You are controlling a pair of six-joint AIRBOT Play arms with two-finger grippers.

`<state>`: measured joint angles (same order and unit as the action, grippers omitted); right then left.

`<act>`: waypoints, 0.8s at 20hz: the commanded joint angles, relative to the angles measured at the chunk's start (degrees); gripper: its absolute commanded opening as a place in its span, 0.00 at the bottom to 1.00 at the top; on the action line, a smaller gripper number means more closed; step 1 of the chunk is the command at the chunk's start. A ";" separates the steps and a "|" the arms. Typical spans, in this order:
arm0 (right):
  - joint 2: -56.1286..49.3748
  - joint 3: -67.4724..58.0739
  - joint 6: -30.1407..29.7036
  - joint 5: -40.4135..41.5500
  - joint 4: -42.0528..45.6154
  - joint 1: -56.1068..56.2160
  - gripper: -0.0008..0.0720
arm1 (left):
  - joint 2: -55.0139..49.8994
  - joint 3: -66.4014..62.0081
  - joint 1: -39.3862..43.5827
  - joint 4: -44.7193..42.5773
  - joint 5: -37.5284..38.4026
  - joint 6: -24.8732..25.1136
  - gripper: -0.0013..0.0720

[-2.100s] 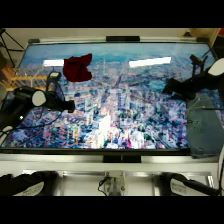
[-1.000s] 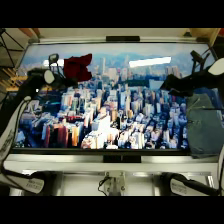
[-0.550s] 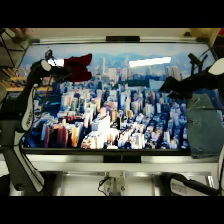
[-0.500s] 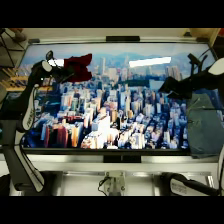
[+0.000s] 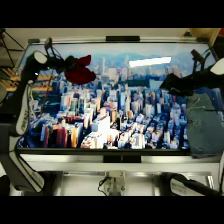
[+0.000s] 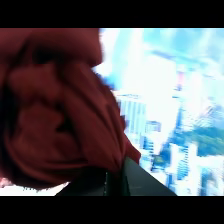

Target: Fold the shirts.

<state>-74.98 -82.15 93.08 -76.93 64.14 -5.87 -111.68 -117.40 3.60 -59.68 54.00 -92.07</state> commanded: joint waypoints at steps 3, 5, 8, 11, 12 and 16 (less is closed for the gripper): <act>13.68 -4.68 -1.88 1.33 13.31 -0.02 0.80 | 27.89 -0.07 7.04 -3.37 3.30 11.96 0.06; 20.96 -6.25 -1.75 3.30 17.29 -0.02 0.80 | 35.06 0.22 12.02 -3.37 3.28 11.93 0.06; 29.14 -6.40 -1.84 2.40 17.42 -0.02 0.80 | 37.42 3.39 20.61 -3.39 3.15 11.91 0.06; 32.13 -6.40 -2.25 -2.75 19.02 -0.02 0.80 | 33.09 9.94 29.20 -3.34 0.63 9.14 0.06; 32.06 -6.38 -2.25 -5.03 19.39 -0.02 0.80 | 30.27 11.89 32.28 -3.32 -0.94 5.33 0.06; 29.03 -6.27 -2.25 -11.45 18.64 -0.02 0.80 | 16.06 13.27 42.56 -3.32 -2.12 3.26 0.16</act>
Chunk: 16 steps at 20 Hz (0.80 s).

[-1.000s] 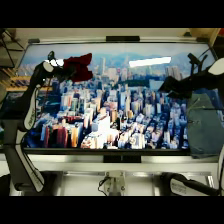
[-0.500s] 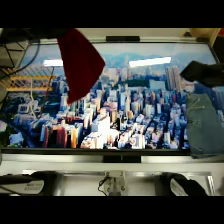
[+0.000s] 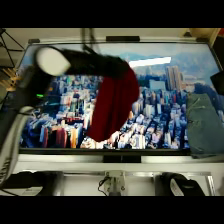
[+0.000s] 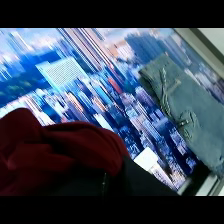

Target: Fold the shirts.

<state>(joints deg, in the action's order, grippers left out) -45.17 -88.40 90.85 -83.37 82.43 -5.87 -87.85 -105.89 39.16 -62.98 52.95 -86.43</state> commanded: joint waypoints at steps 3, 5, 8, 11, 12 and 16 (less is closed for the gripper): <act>-4.66 -0.02 -1.40 -9.14 -0.52 -0.02 0.93 | -11.08 0.79 6.43 -0.74 8.11 -2.80 0.86; -8.17 -0.02 -3.52 -11.19 -1.07 -0.02 0.93 | -9.64 -1.84 0.70 -4.00 18.69 -2.82 0.86; -15.28 0.28 -4.57 -10.67 -1.09 -0.02 0.93 | -4.98 -2.58 -10.49 -11.13 36.65 -1.29 0.83; -22.34 5.42 -8.00 -8.20 -2.34 -0.02 0.93 | 1.79 8.52 -18.51 -12.09 41.00 -1.25 0.83; -24.63 8.28 -10.49 -6.69 -5.03 -0.02 0.93 | 4.50 15.08 -19.71 -10.29 40.50 -1.03 0.83; -34.27 15.69 -12.11 -2.14 -12.35 -0.02 0.93 | 15.10 44.85 -19.96 -1.22 27.61 -2.71 0.83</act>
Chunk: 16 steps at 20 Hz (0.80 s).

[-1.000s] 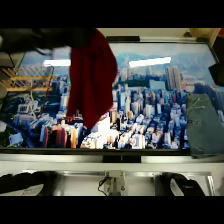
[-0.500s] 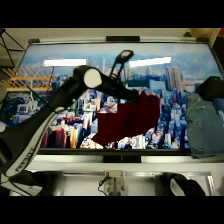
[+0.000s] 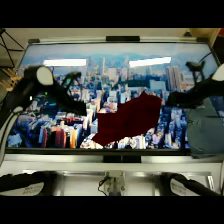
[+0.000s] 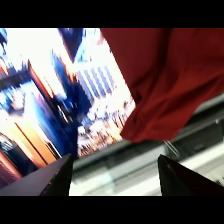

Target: Fold the shirts.

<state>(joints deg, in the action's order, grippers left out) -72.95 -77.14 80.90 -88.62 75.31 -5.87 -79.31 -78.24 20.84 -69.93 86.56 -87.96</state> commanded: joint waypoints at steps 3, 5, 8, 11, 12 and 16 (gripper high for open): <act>-12.02 4.55 -3.45 6.58 -5.86 -0.02 0.93 | 8.52 30.34 -0.28 15.91 -17.35 -1.25 0.83; -13.88 4.55 -3.48 8.81 -5.88 -0.02 0.93 | 7.85 34.01 2.05 16.55 -23.37 -2.21 0.83; -15.47 4.55 -4.50 11.06 -5.86 -0.02 0.93 | 5.73 34.75 5.77 17.31 -29.18 -2.34 0.83; -16.44 4.55 -5.14 13.62 -6.40 0.02 0.93 | 3.04 34.71 7.45 18.99 -32.20 -2.32 0.83; -16.92 4.55 -5.14 14.56 -7.65 0.02 0.93 | 2.03 34.69 7.56 19.26 -32.15 -2.27 0.83; -18.47 4.55 -5.51 18.25 -9.07 0.02 0.93 | 0.11 34.23 7.52 19.65 -32.52 -1.70 0.64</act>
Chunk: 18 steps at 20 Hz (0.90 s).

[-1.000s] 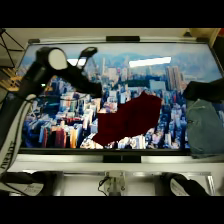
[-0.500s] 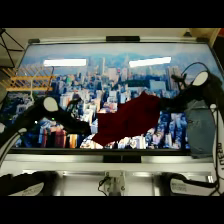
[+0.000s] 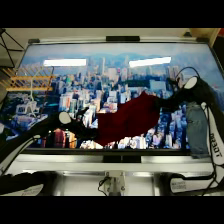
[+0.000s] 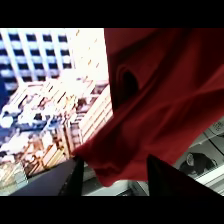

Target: Fold the shirts.

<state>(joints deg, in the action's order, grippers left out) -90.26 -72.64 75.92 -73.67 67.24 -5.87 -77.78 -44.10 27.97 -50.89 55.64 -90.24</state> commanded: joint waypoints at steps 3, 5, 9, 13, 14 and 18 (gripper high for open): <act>-2.54 0.04 -1.33 4.09 -1.03 0.04 0.93 | -2.21 0.07 0.39 0.81 -3.50 0.55 0.42; -3.63 0.04 -2.01 4.94 -1.38 0.04 0.93 | -2.21 0.00 0.37 1.46 -4.50 0.59 0.30; -3.87 0.02 -2.99 6.14 -2.51 0.02 0.11 | -1.66 -2.40 -0.20 1.16 -4.61 3.23 0.06; 4.63 -1.92 -8.59 4.92 -1.16 -0.02 0.11 | 3.78 -14.43 -3.91 -12.74 -0.46 4.02 0.06; 7.93 -3.82 -9.27 5.14 -1.22 -0.02 0.11 | 5.75 -19.87 -5.68 -17.07 2.29 4.04 0.06; 23.19 -17.29 -9.27 7.32 -5.99 -0.02 0.11 | 13.62 -48.26 -10.93 -23.74 5.62 4.87 0.06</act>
<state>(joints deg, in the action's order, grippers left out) -76.20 -82.48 67.77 -68.18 64.38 -5.87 -69.01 -75.57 20.03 -68.20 58.96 -86.30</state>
